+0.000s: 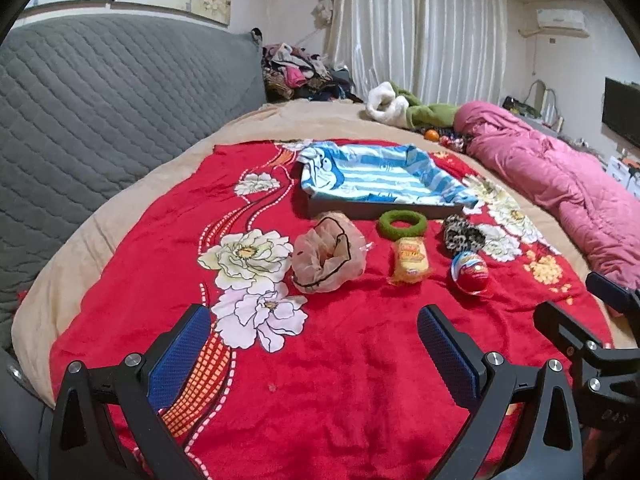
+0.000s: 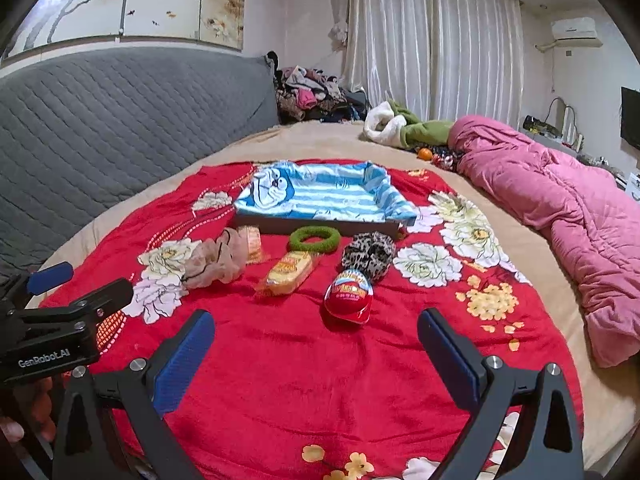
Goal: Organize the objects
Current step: 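Move both tools toward the beige mesh scrunchie and red egg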
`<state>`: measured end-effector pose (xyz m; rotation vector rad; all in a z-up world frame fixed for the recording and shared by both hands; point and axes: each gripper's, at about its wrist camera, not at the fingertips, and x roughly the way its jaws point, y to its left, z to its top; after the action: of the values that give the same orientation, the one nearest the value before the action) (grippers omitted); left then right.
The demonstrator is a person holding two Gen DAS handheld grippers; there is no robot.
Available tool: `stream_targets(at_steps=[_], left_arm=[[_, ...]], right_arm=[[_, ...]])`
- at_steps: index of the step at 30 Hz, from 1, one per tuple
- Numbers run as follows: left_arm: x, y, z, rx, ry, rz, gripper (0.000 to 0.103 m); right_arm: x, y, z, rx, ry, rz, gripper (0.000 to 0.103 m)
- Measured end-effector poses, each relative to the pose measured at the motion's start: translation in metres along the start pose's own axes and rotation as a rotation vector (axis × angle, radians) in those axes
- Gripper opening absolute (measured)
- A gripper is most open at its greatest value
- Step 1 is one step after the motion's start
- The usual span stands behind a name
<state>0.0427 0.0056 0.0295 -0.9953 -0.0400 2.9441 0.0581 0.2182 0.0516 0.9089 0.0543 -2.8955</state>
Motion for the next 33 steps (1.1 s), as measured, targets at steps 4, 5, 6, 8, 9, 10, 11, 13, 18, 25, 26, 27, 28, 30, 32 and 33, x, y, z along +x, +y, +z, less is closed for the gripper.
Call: stream_targets(at_steps=[4, 5, 6, 8, 9, 10, 11, 13, 18, 25, 26, 27, 28, 30, 32, 33], left_arm=[[0.017, -0.002, 0.002, 0.002, 0.020, -0.001, 0.103], [0.021, -0.002, 0.001, 0.001, 0.028, -0.002, 0.103], [0.024, -0.002, 0.002, -0.004, 0.032, -0.012, 0.103], [0.029, -0.002, 0.002, -0.011, 0.033, -0.031, 0.103], [0.033, -0.002, 0.002, -0.010, 0.039, -0.027, 0.103], [0.035, -0.003, 0.002, -0.009, 0.043, -0.025, 0.103], [0.038, -0.003, 0.002, -0.009, 0.049, -0.025, 0.103], [0.044, -0.005, 0.003, -0.007, 0.055, -0.031, 0.103], [0.059, -0.011, 0.004, 0.022, 0.056, -0.010, 0.103], [0.082, -0.013, 0.006, 0.026, 0.096, -0.005, 0.103], [0.085, -0.012, 0.007, 0.023, 0.101, -0.008, 0.103], [0.089, -0.012, 0.008, 0.023, 0.104, -0.004, 0.103], [0.091, -0.012, 0.008, 0.025, 0.107, 0.001, 0.103], [0.097, -0.011, 0.010, 0.025, 0.110, 0.009, 0.103], [0.103, -0.012, 0.013, 0.024, 0.116, 0.011, 0.103], [0.107, -0.012, 0.014, 0.025, 0.118, 0.014, 0.103]], right_arm=[[0.013, -0.003, -0.002, 0.005, 0.020, -0.003, 0.102], [0.018, -0.005, -0.002, 0.007, 0.026, -0.003, 0.102], [0.020, -0.006, -0.002, 0.011, 0.029, -0.004, 0.102], [0.028, -0.010, -0.002, 0.021, 0.035, -0.002, 0.102], [0.032, -0.012, -0.002, 0.028, 0.041, -0.004, 0.102], [0.036, -0.014, -0.002, 0.032, 0.046, -0.005, 0.102], [0.041, -0.016, -0.003, 0.039, 0.055, -0.001, 0.102], [0.046, -0.019, -0.004, 0.052, 0.066, 0.007, 0.102], [0.062, -0.021, -0.005, 0.063, 0.096, 0.025, 0.102], [0.078, -0.021, -0.003, 0.042, 0.113, -0.007, 0.102], [0.081, -0.022, -0.003, 0.046, 0.117, -0.009, 0.102], [0.085, -0.023, -0.001, 0.049, 0.124, -0.010, 0.102], [0.087, -0.024, 0.000, 0.049, 0.129, -0.012, 0.102], [0.094, -0.025, 0.003, 0.051, 0.137, -0.023, 0.102], [0.098, -0.025, 0.006, 0.051, 0.139, -0.033, 0.102], [0.101, -0.025, 0.008, 0.050, 0.144, -0.041, 0.102]])
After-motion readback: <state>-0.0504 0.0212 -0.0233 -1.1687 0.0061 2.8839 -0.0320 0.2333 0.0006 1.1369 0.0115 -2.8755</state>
